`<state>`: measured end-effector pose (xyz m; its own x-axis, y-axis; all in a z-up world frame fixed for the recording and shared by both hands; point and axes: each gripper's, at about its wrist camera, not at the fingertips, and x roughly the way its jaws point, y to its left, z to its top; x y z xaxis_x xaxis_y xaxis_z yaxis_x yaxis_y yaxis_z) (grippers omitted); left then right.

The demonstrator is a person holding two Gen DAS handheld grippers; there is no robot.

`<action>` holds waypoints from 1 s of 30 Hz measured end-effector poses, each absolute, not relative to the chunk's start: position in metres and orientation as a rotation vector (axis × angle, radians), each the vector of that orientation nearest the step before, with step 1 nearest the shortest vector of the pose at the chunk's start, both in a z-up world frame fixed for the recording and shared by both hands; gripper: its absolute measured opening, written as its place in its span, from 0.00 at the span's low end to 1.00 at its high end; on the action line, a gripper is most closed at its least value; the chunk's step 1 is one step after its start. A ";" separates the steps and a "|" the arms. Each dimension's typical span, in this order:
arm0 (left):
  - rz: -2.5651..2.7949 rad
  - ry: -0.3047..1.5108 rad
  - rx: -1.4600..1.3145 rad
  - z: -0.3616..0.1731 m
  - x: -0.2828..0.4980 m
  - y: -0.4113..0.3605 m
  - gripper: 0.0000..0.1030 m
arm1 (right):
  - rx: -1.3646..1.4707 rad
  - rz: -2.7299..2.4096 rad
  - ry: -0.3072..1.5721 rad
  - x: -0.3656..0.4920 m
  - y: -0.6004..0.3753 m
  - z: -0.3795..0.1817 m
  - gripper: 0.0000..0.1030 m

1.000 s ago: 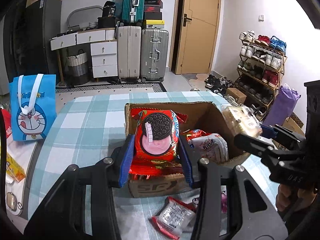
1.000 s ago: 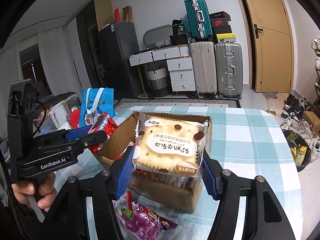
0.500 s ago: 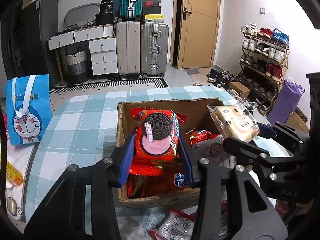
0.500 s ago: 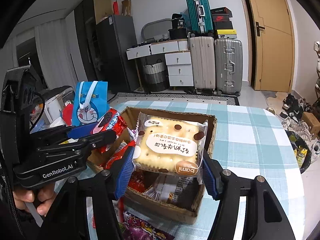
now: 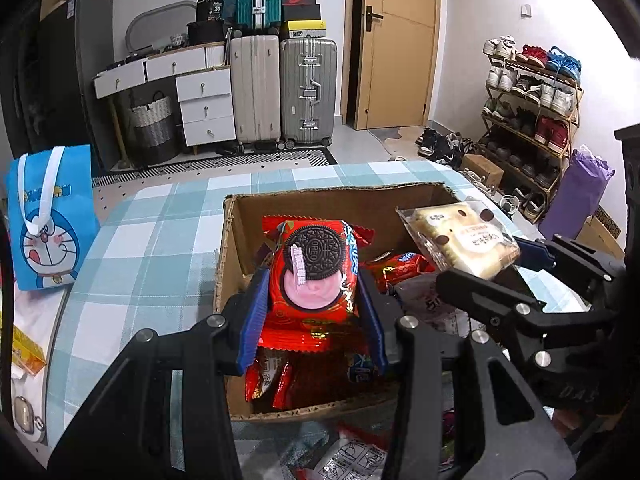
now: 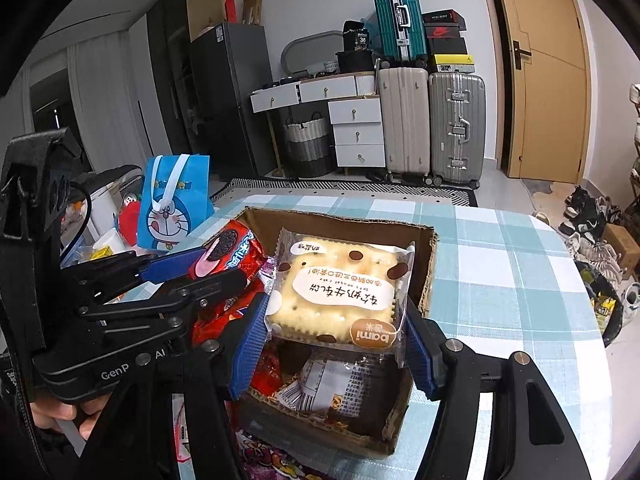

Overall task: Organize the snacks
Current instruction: 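Open both tools to drop the cracker and Oreo packs into the box, then move the right tool down to the purple grape candy bag and grasp it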

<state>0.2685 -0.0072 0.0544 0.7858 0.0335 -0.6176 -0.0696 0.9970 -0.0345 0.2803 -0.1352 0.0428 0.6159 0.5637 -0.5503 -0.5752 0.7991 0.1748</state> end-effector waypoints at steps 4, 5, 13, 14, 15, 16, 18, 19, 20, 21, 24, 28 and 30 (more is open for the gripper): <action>0.057 0.663 -0.052 0.052 0.269 -0.006 0.39 | -0.018 0.666 0.630 0.279 -0.134 0.043 0.63; 0.063 0.658 -0.046 0.052 0.269 -0.006 0.39 | -0.017 0.675 0.630 0.279 -0.135 0.042 0.66; 0.069 0.669 -0.060 0.061 0.249 -0.004 0.81 | -0.030 0.670 0.593 0.255 -0.143 0.048 0.87; 0.072 0.661 -0.065 0.063 0.243 -0.002 0.82 | -0.037 0.657 0.591 0.250 -0.144 0.048 0.89; 0.071 0.655 -0.068 0.065 0.238 -0.001 0.83 | -0.039 0.654 0.588 0.246 -0.147 0.048 0.92; 0.070 0.652 -0.071 0.066 0.233 0.001 0.86 | -0.036 0.656 0.587 0.242 -0.150 0.049 0.97; 0.069 0.651 -0.081 0.067 0.222 0.006 0.96 | -0.031 0.654 0.593 0.236 -0.157 0.048 0.98; 0.077 0.646 -0.088 0.068 0.215 0.008 1.00 | -0.031 0.651 0.598 0.233 -0.160 0.047 0.99; 0.080 0.636 -0.097 0.067 0.208 0.011 1.00 | -0.030 0.646 0.603 0.229 -0.163 0.047 0.99; 0.082 0.634 -0.105 0.067 0.201 0.013 1.00 | -0.027 0.644 0.607 0.226 -0.166 0.046 0.99; 0.084 0.646 -0.110 0.064 0.188 0.020 1.00 | -0.017 0.639 0.622 0.218 -0.174 0.044 0.99; 0.086 0.658 -0.100 0.055 0.166 0.021 1.00 | -0.014 0.637 0.628 0.205 -0.184 0.041 0.99; 0.082 0.670 -0.100 0.051 0.160 0.019 1.00 | -0.004 0.648 0.634 0.199 -0.186 0.039 0.99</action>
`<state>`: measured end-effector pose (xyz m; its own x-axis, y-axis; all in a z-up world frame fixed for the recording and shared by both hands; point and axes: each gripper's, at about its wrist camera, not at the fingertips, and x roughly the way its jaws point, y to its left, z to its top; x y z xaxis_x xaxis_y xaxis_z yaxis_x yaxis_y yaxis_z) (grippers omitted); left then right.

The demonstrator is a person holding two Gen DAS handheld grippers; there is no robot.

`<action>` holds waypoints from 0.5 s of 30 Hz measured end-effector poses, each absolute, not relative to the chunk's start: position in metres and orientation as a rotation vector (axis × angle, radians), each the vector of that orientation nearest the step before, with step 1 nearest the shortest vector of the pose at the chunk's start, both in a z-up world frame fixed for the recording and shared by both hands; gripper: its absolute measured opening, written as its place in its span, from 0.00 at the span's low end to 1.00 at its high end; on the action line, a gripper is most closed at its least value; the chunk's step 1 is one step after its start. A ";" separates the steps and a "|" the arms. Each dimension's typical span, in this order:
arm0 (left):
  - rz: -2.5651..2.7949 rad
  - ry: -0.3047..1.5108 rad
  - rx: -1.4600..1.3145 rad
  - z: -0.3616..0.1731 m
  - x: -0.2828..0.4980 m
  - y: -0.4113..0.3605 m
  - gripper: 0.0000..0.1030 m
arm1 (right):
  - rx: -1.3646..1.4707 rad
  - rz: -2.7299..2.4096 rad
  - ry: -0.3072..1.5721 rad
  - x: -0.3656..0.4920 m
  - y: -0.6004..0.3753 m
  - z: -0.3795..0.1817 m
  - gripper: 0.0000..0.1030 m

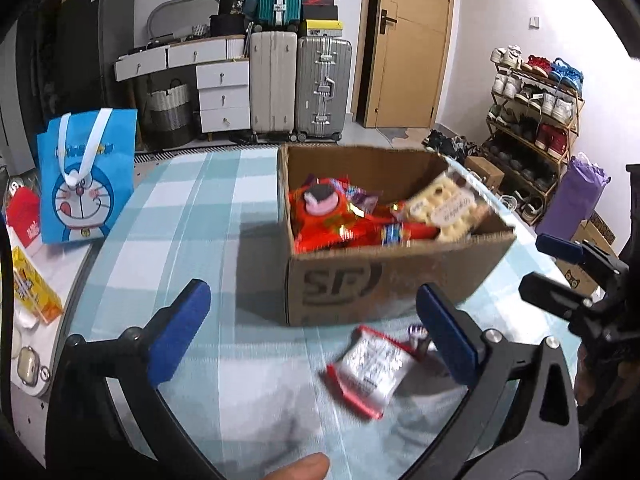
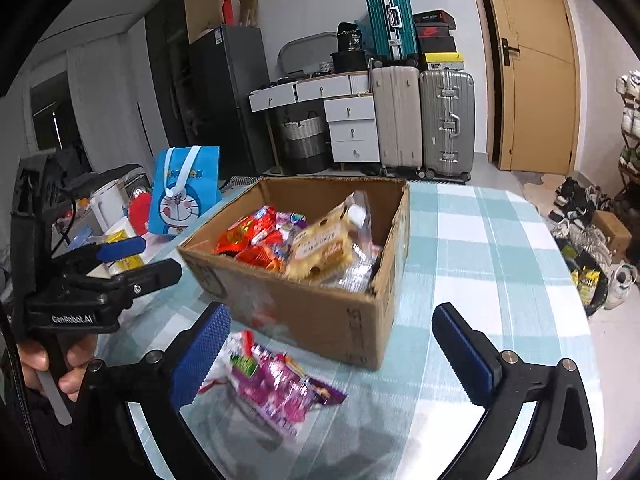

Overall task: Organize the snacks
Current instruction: 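Move the right tool down to the purple grape candy bag and grasp it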

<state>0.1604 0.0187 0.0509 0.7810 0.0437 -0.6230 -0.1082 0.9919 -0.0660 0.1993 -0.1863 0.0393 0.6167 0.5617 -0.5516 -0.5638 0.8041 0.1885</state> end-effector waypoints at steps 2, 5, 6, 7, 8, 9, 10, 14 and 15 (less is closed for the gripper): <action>0.083 0.682 -0.095 0.043 0.155 0.019 1.00 | 0.013 0.658 0.642 0.194 -0.188 0.035 0.99; 0.072 0.707 -0.097 0.034 0.155 0.016 1.00 | 0.014 0.669 0.659 0.189 -0.187 0.030 0.99; 0.079 0.709 -0.102 0.033 0.155 0.016 1.00 | 0.001 0.675 0.668 0.187 -0.186 0.028 0.99; 0.085 0.709 -0.110 0.032 0.155 0.016 1.00 | -0.015 0.680 0.668 0.185 -0.185 0.027 0.99; 0.076 0.718 -0.116 0.030 0.156 0.016 1.00 | -0.023 0.678 0.664 0.182 -0.185 0.026 0.99; 0.066 0.731 -0.118 0.027 0.156 0.016 1.00 | -0.024 0.675 0.667 0.182 -0.184 0.026 0.99; 0.066 0.737 -0.116 0.026 0.158 0.015 1.00 | -0.019 0.682 0.681 0.182 -0.183 0.024 0.99; 0.074 0.751 -0.110 0.023 0.160 0.015 1.00 | -0.009 0.686 0.714 0.183 -0.175 0.017 0.99; 0.074 0.755 -0.112 0.022 0.161 0.016 1.00 | -0.011 0.686 0.722 0.184 -0.173 0.015 0.99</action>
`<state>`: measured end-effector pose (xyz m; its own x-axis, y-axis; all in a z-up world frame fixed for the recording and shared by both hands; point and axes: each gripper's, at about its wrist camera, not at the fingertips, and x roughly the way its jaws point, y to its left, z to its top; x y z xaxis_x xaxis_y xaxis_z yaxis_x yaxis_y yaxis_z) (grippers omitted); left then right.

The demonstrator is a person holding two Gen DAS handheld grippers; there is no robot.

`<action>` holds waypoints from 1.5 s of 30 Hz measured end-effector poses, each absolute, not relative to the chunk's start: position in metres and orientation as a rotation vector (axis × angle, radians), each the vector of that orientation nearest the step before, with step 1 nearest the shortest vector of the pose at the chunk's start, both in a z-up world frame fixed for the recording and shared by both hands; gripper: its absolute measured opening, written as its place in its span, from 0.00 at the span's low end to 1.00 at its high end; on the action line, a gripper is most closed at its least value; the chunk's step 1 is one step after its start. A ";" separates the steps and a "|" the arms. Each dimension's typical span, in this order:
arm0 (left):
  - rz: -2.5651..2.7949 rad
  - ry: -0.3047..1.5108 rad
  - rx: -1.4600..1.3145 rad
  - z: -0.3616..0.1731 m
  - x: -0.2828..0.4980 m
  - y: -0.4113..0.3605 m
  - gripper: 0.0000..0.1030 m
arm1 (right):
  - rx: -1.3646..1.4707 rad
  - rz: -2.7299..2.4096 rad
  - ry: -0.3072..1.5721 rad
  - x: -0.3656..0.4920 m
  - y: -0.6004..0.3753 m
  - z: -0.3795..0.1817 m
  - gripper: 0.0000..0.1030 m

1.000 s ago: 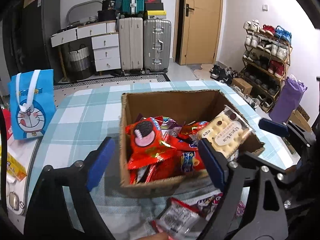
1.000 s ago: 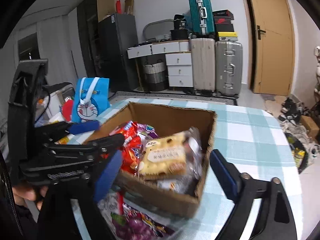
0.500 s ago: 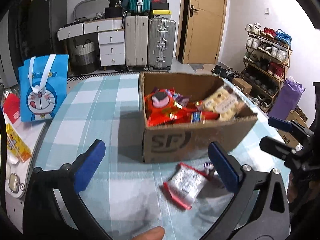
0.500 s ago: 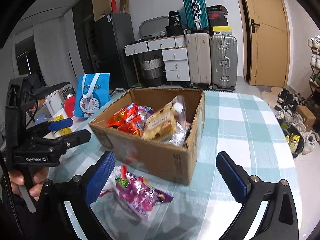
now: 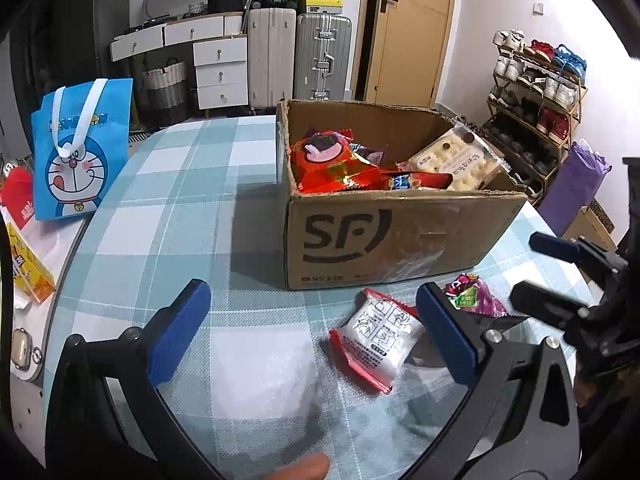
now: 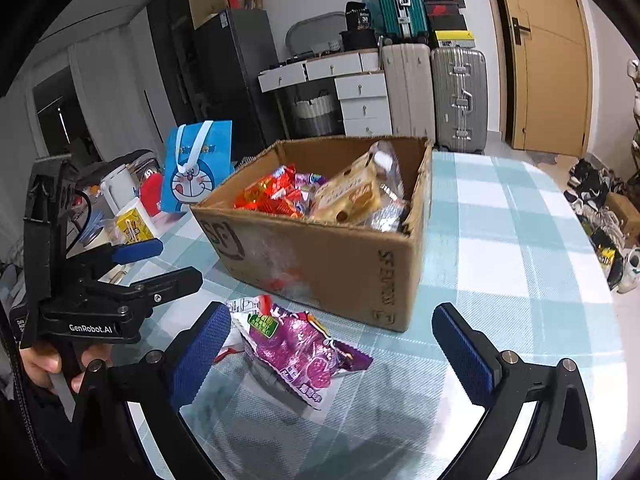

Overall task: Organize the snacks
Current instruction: 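Move the right tool down to the purple grape candy bag and grasp it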

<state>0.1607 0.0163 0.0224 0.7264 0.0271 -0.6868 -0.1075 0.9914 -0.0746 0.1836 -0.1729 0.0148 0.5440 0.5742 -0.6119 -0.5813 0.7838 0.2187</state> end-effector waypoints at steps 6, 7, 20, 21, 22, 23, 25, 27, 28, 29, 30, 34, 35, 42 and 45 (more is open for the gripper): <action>0.078 0.769 -0.117 0.021 0.163 0.023 1.00 | -0.070 0.657 0.787 0.191 -0.160 -0.002 0.99; 0.079 0.773 -0.116 0.020 0.164 0.023 1.00 | -0.073 0.659 0.799 0.193 -0.160 -0.005 0.99; 0.064 0.791 -0.083 0.015 0.167 0.018 1.00 | -0.129 0.792 0.896 0.192 -0.154 -0.017 0.99; 0.065 0.793 -0.082 0.015 0.167 0.018 1.00 | -0.137 0.807 0.917 0.191 -0.151 -0.021 0.99; 0.064 0.793 -0.082 0.015 0.168 0.017 1.00 | -0.155 0.820 0.932 0.188 -0.147 -0.024 0.99; 0.062 0.795 -0.081 0.014 0.168 0.017 1.00 | -0.173 0.822 0.931 0.186 -0.144 -0.026 0.99; 0.062 0.796 -0.078 0.013 0.167 0.016 1.00 | -0.200 0.809 0.925 0.184 -0.141 -0.029 0.99; 0.062 0.799 -0.076 0.012 0.168 0.016 1.00 | -0.189 0.831 0.950 0.185 -0.139 -0.033 0.99; 0.062 0.801 -0.076 0.012 0.168 0.016 1.00 | -0.186 0.831 0.953 0.186 -0.138 -0.034 0.99; 0.061 0.803 -0.076 0.012 0.168 0.016 1.00 | -0.189 0.827 0.952 0.186 -0.138 -0.035 0.99; 0.061 0.805 -0.076 0.011 0.168 0.016 1.00 | -0.186 0.820 0.946 0.187 -0.138 -0.035 0.99; 0.062 0.810 -0.076 0.009 0.169 0.017 1.00 | -0.157 0.826 0.949 0.189 -0.141 -0.034 0.99; 0.063 0.812 -0.074 0.009 0.170 0.017 1.00 | -0.157 0.827 0.950 0.188 -0.141 -0.034 0.99; 0.063 0.815 -0.071 0.007 0.170 0.017 1.00 | -0.172 0.878 0.957 0.180 -0.133 -0.036 0.99; 0.064 0.818 -0.068 0.006 0.171 0.017 1.00 | -0.189 0.885 0.958 0.176 -0.125 -0.038 0.98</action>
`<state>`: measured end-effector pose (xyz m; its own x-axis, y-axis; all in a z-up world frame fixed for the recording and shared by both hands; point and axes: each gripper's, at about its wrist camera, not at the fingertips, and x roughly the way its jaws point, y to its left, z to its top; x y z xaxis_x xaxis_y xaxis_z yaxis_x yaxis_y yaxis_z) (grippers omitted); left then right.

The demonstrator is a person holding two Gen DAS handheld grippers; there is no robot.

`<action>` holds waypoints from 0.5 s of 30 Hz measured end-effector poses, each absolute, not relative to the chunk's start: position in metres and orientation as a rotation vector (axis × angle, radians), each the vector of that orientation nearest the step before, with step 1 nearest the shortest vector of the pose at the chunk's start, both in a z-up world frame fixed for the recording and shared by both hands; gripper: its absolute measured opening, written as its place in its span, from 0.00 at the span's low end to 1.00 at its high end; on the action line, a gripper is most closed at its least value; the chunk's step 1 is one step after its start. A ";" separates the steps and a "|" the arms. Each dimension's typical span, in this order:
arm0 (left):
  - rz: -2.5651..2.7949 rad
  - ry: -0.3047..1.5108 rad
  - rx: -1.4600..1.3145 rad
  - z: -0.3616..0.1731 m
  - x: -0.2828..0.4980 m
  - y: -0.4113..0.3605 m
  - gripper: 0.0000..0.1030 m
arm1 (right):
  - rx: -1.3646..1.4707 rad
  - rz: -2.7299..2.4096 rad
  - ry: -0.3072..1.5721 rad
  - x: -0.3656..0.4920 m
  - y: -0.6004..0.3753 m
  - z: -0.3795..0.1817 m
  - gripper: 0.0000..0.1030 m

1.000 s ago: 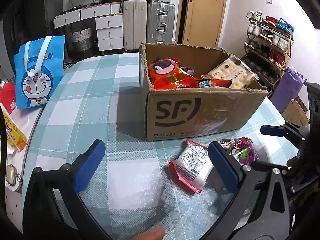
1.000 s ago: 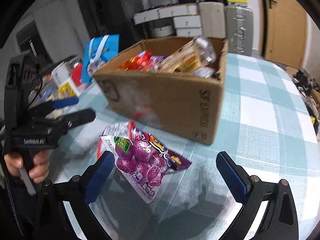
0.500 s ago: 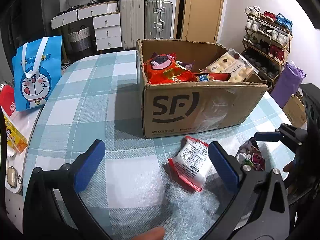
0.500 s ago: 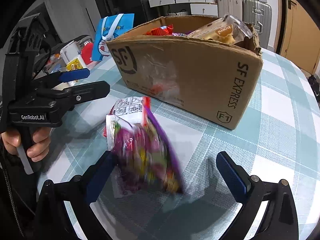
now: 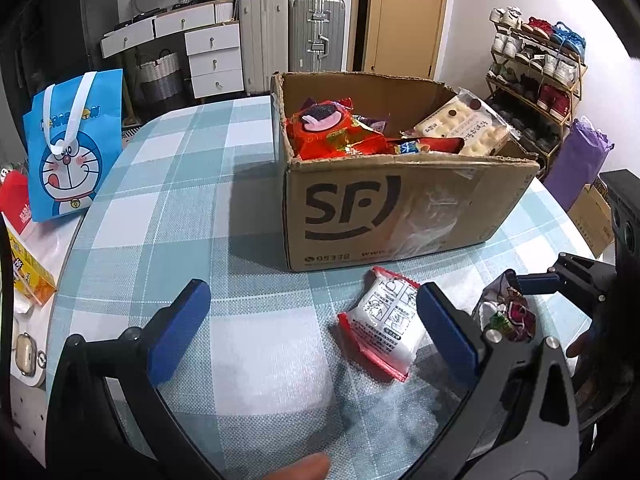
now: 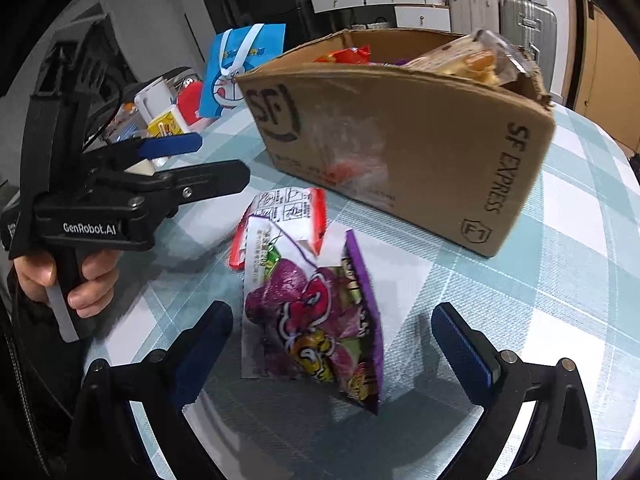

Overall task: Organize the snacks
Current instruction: 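Move the right tool down to the purple grape candy bag and grasp it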

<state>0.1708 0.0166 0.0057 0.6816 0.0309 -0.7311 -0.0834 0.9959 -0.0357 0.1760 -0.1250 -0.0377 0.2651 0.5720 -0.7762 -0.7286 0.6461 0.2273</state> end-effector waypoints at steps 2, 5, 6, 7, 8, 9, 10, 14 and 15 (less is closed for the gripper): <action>0.064 0.820 -0.067 0.005 0.171 0.017 1.00 | -0.190 0.894 0.959 0.175 -0.123 -0.039 0.92; 0.066 0.822 -0.067 0.004 0.171 0.017 1.00 | -0.199 0.900 0.956 0.174 -0.121 -0.039 0.80; 0.066 0.824 -0.067 0.004 0.171 0.017 1.00 | -0.201 0.905 0.956 0.174 -0.120 -0.038 0.78; 0.066 0.825 -0.067 0.004 0.172 0.017 1.00 | -0.206 0.912 0.954 0.173 -0.119 -0.038 0.74; 0.066 0.826 -0.067 0.004 0.172 0.017 1.00 | -0.208 0.915 0.953 0.173 -0.119 -0.038 0.69; 0.066 0.827 -0.066 0.003 0.172 0.017 1.00 | -0.207 0.919 0.951 0.173 -0.119 -0.037 0.66; 0.065 0.827 -0.064 0.003 0.172 0.017 1.00 | -0.204 0.923 0.945 0.173 -0.119 -0.036 0.63; 0.062 0.835 -0.060 0.001 0.173 0.017 1.00 | -0.210 0.920 0.924 0.172 -0.122 -0.031 0.49; 0.060 0.837 -0.059 0.001 0.173 0.016 1.00 | -0.211 0.912 0.919 0.173 -0.123 -0.030 0.48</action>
<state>0.1725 0.0164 0.0006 0.6683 0.0303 -0.7433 -0.0769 0.9966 -0.0285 0.1726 -0.1234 -0.0301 0.2754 0.5882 -0.7604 -0.7561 0.6210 0.2065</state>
